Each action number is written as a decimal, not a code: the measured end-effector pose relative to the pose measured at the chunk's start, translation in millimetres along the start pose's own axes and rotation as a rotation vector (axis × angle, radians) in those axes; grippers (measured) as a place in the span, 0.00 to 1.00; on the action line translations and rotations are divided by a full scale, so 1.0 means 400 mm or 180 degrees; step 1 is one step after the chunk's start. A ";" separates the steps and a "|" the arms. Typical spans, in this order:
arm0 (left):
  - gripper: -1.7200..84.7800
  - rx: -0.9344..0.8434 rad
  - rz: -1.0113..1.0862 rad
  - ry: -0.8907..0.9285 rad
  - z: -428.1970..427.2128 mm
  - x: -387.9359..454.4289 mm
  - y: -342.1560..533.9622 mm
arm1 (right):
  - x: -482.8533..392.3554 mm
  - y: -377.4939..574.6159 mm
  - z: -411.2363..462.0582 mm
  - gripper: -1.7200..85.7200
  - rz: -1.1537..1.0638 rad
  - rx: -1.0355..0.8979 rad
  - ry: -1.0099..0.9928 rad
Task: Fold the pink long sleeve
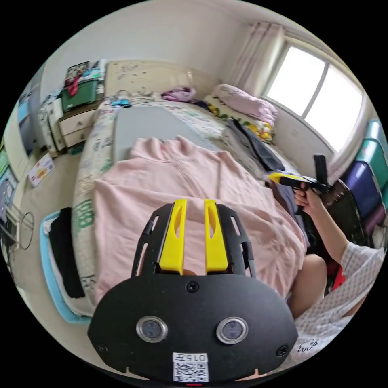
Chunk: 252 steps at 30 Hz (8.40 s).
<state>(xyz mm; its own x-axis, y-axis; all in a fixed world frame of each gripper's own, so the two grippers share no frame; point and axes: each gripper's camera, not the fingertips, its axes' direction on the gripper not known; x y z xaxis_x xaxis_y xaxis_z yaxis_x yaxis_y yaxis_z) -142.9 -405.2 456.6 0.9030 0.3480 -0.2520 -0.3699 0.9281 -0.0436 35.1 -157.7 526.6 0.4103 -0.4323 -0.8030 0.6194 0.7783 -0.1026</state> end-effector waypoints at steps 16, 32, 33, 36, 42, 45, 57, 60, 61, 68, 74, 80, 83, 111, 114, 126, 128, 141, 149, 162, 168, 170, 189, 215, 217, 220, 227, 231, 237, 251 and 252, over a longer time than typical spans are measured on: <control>0.21 -0.0056 -0.0465 -0.0848 0.205 -0.268 -0.220 | 0.183 -0.368 0.333 0.17 0.0177 -0.0429 0.1266; 0.05 -0.0132 -0.0298 -0.0698 0.088 -0.197 -0.164 | 0.086 -0.316 0.180 0.04 -0.0161 -0.0221 0.0831; 0.05 -0.0082 -0.0248 -0.0669 0.063 -0.183 -0.155 | 0.074 -0.308 0.156 0.04 -0.0191 -0.0191 0.0796; 0.04 0.0116 0.0076 -0.0610 -0.081 -0.091 -0.075 | 0.004 -0.226 0.012 0.03 -0.0394 -0.0013 0.0615; 0.03 0.0350 0.0740 -0.0225 -0.379 0.086 0.314 | -0.088 0.136 -0.253 0.03 -0.0625 0.0028 0.0061; 0.03 0.0127 0.0792 0.0039 -0.430 0.117 0.550 | -0.089 0.326 -0.255 0.04 -0.0498 -0.0426 -0.0223; 0.09 0.0027 -0.0295 0.0300 -0.537 0.103 0.913 | -0.137 0.591 -0.326 0.07 0.0100 -0.0484 -0.0121; 0.09 0.0122 -0.0296 0.0371 -0.558 0.138 0.953 | -0.154 0.641 -0.370 0.06 0.0215 -0.0335 -0.0132; 0.09 0.0184 -0.0326 0.0409 -0.566 0.147 0.973 | -0.158 0.666 -0.385 0.06 0.0280 -0.0286 -0.0156; 0.03 0.0748 -0.0426 0.0516 -0.666 0.197 1.115 | -0.216 0.817 -0.461 0.03 0.0644 0.0099 -0.0056; 0.02 0.1166 -0.0414 0.0149 -0.811 0.239 1.266 | -0.331 0.856 -0.493 0.02 0.0523 0.0257 0.0270; 0.02 0.1343 -0.0560 -0.0145 -0.951 0.255 1.416 | -0.453 0.748 -0.416 0.01 0.0074 0.0196 0.0473; 0.02 0.1416 -0.0725 -0.0289 -1.016 0.255 1.499 | -0.513 0.627 -0.293 0.01 0.0023 0.0156 0.0361; 0.03 0.1692 -0.1035 -0.0662 -1.139 0.362 1.511 | -0.701 0.541 0.125 0.02 -0.1037 -0.0518 0.1534; 0.04 0.1605 -0.0931 -0.0837 -1.129 0.400 1.448 | -0.676 0.547 0.113 0.02 -0.1048 -0.0453 0.1408; 0.13 0.0958 -0.1248 -0.0799 -0.897 0.159 1.107 | -0.350 0.520 -0.170 0.09 -0.0364 0.0365 0.0170; 0.15 0.0885 -0.1471 -0.0547 -0.790 0.044 1.018 | -0.213 0.503 -0.239 0.10 0.0134 0.0689 0.0015; 0.18 0.0378 -0.2395 0.0240 -0.349 -0.419 0.756 | 0.205 0.327 -0.085 0.19 0.1275 -0.0008 -0.0078; 0.14 -0.0029 -0.2354 0.0274 -0.202 -0.537 0.652 | 0.288 0.259 -0.004 0.11 0.1589 -0.0326 0.0188; 0.03 0.0715 -0.2047 0.0058 -0.341 -0.475 0.524 | 0.224 0.176 -0.114 0.04 0.1184 0.0575 0.0170; 0.03 0.0881 -0.2099 -0.0084 -0.348 -0.455 0.483 | 0.228 0.128 -0.068 0.04 0.1473 0.0704 0.0124; 0.03 0.0950 -0.2173 -0.0087 -0.345 -0.457 0.483 | 0.223 0.120 -0.039 0.04 0.1411 0.0710 0.0285; 0.08 0.0284 -0.0249 -0.0651 -0.281 0.026 0.151 | 0.021 0.614 -0.207 0.11 0.0624 0.0164 0.0303; 0.17 -0.1332 0.0887 -0.0244 0.620 0.815 -0.534 | 0.110 0.771 -0.149 0.07 -0.0123 0.0136 -0.0695; 0.15 -0.1472 0.0893 -0.0473 0.649 0.810 -0.526 | 0.112 0.774 -0.150 0.07 -0.0132 0.0162 -0.0693; 0.11 -0.1410 0.0916 -0.0487 0.642 0.806 -0.508 | 0.112 0.779 -0.155 0.06 -0.0151 0.0192 -0.0676; 0.08 -0.0887 0.1019 -0.0616 0.452 0.827 -0.468 | 0.120 0.783 -0.186 0.06 0.0184 0.0276 -0.0742; 0.08 -0.0594 0.0931 -0.0529 0.294 0.806 -0.448 | 0.128 0.819 -0.300 0.06 0.0646 0.0871 -0.1198; 0.08 0.0093 0.0538 0.0102 0.047 0.716 -0.393 | 0.014 0.805 -0.515 0.05 0.0362 0.1231 -0.0633; 0.08 0.1406 -0.0918 0.1157 -0.275 -0.015 0.161 | -0.592 0.579 -0.328 0.04 -0.1391 0.0428 -0.1207; 0.08 0.1386 -0.1097 0.1111 -0.271 -0.058 0.202 | -0.605 0.571 -0.283 0.04 -0.1349 0.0328 -0.1305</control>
<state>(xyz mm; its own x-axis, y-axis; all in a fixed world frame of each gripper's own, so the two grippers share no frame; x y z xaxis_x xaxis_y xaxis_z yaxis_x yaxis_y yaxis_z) -217.3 -352.7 354.0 0.8029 0.0258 -0.5956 0.1164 0.9731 0.1990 1.3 176.2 631.1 0.3253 -0.8519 -0.4104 0.8388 0.4603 -0.2906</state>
